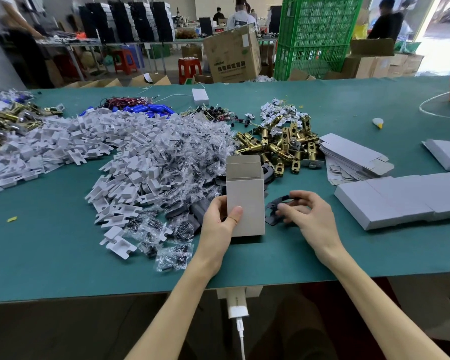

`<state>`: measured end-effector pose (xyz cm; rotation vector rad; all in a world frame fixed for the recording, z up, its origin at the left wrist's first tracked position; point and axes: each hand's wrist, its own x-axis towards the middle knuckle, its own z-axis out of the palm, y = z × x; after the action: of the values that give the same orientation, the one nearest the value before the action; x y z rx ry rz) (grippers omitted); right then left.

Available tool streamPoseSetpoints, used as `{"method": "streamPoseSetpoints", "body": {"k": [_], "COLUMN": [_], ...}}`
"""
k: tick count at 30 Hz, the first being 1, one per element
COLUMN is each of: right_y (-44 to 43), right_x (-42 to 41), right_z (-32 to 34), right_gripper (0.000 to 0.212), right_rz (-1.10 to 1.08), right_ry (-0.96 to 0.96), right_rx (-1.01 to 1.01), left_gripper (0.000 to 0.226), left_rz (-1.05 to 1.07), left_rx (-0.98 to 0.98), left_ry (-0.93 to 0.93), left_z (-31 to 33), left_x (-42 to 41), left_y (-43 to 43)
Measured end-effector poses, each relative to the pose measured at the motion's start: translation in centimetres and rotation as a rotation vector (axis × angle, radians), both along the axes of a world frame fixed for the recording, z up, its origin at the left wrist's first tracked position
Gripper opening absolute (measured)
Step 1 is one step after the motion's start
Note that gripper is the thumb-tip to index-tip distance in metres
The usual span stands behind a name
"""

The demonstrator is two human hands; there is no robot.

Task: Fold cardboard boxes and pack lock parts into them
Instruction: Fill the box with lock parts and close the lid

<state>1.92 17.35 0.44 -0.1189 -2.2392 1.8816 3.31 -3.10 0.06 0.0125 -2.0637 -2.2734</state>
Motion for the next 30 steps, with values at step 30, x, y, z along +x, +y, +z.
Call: {"method": "streamPoseSetpoints", "body": {"k": [30], "right_y": [1.5], "right_x": [-1.1], "right_z": [1.7], "right_gripper": [0.013], "right_rz": [-0.107], "right_ry": [-0.049], "right_rx": [0.529], "left_gripper": [0.026], "left_rz": [-0.005], "left_rx": [0.004], "left_ry": [-0.009], "left_z": [-0.2], "left_x": [-0.2], "left_y": [-0.1]}}
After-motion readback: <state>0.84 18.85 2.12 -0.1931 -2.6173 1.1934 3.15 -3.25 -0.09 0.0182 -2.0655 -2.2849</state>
